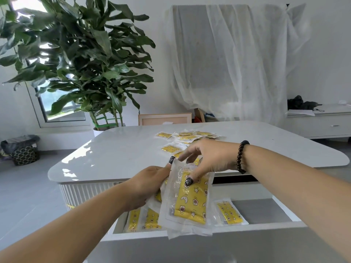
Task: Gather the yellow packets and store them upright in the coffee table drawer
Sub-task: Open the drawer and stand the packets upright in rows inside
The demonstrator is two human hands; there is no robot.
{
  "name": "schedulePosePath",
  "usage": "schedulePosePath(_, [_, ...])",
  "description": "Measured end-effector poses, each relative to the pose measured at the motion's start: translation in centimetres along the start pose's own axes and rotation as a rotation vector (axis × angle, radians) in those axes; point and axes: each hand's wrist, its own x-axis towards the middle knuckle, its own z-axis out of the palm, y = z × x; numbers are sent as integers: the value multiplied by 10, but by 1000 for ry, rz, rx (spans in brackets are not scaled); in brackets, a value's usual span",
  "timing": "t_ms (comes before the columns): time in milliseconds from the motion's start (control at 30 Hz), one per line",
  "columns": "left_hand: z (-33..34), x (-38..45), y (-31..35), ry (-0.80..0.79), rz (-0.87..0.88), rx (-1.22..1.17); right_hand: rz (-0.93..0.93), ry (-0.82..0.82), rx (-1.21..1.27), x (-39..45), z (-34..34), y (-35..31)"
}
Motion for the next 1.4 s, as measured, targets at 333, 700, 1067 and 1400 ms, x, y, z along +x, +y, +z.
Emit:
schedulePosePath(333, [-9,0,-5,-82,-40,-21,86,202,434,-8,17,35])
schedulePosePath(700, [7,-1,-6,-170,15,132,176,376,634,-4,37,49])
schedulePosePath(1067, [13,5,-13,-23,50,74,245,336,1021,-13,64,50])
schedulePosePath(1400, [28,14,-26,59,-35,257,288,375,893,-9,88,72])
